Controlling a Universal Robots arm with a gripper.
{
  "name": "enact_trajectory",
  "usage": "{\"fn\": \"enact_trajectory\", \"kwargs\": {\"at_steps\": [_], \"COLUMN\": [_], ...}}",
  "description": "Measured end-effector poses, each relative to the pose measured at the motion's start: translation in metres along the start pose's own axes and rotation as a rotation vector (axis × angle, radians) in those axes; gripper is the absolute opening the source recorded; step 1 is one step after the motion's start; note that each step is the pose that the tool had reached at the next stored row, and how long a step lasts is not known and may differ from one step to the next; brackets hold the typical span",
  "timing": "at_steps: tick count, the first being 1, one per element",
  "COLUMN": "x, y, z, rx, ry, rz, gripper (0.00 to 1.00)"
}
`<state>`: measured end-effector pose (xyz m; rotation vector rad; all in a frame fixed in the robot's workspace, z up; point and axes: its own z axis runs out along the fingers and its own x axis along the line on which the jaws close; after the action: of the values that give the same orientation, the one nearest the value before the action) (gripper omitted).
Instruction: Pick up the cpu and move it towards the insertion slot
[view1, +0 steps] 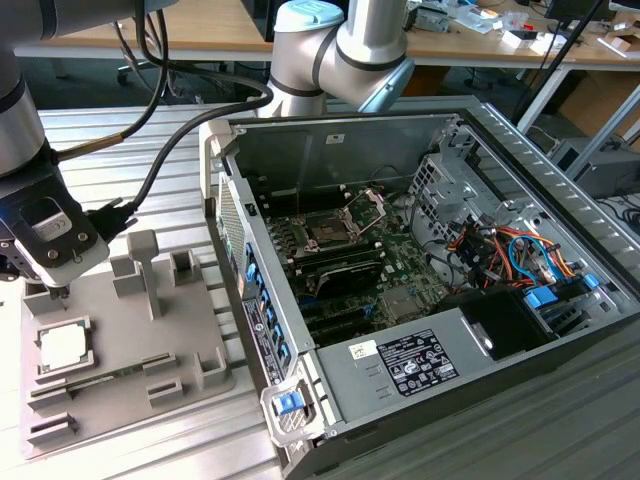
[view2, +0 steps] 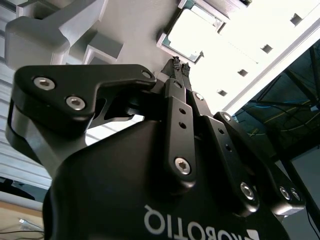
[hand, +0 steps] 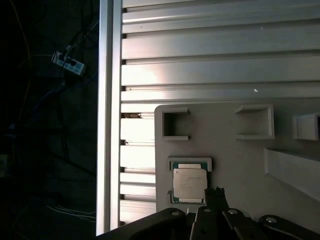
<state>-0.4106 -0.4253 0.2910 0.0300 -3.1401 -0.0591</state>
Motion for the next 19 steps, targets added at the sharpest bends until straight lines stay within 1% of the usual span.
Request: {"fn": "enact_trajectory", "kwargs": {"at_steps": [19], "x": [0.0001], "y": [-0.0013], "z": [0.0034], "rx": [0.0000], "ry": [0.0001], "rz": [0.000], "gripper": [0.11]}}
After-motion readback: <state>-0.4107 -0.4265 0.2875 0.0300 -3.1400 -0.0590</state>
